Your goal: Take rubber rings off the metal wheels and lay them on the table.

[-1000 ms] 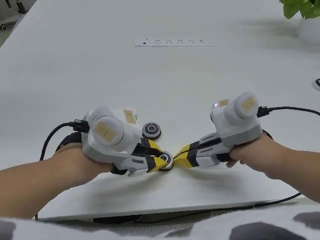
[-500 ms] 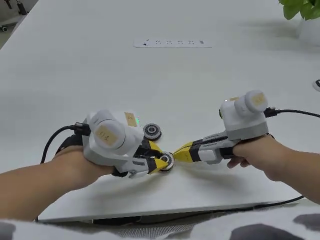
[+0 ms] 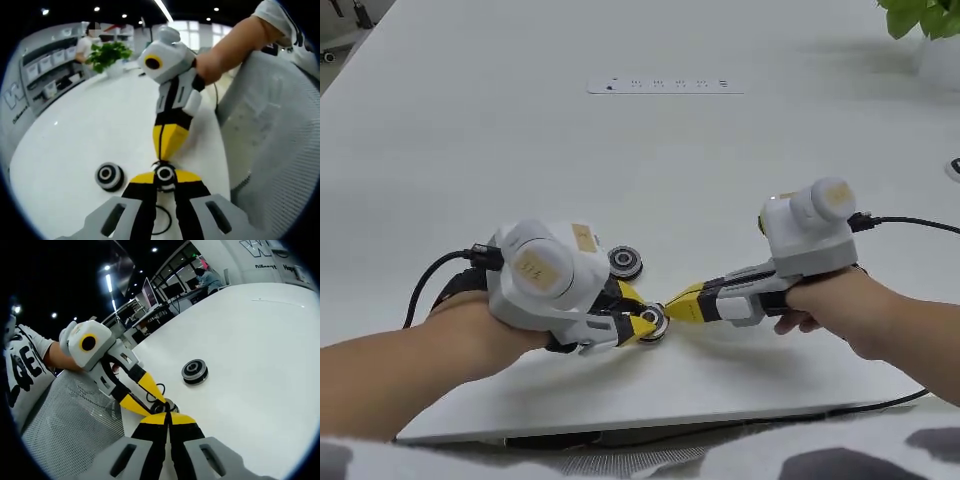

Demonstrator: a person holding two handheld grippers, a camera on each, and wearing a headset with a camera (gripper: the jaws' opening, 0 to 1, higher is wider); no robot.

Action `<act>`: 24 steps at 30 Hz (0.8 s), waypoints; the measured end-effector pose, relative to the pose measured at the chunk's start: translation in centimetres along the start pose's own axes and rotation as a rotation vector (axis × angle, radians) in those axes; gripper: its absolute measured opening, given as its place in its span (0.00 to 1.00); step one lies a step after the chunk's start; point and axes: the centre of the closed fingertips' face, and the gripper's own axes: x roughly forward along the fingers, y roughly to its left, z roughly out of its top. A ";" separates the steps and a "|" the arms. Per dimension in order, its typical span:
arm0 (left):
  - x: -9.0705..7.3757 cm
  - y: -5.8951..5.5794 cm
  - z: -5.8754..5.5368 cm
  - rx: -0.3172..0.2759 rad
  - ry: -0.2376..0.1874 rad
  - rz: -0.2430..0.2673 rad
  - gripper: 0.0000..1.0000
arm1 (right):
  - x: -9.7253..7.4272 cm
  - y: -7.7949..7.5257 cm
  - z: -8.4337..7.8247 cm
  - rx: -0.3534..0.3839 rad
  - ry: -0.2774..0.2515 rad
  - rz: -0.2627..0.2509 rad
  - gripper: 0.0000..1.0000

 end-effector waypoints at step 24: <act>0.0 -0.2 0.2 -0.003 -0.010 -0.002 0.13 | 0.6 1.6 0.0 -0.112 0.031 0.048 0.00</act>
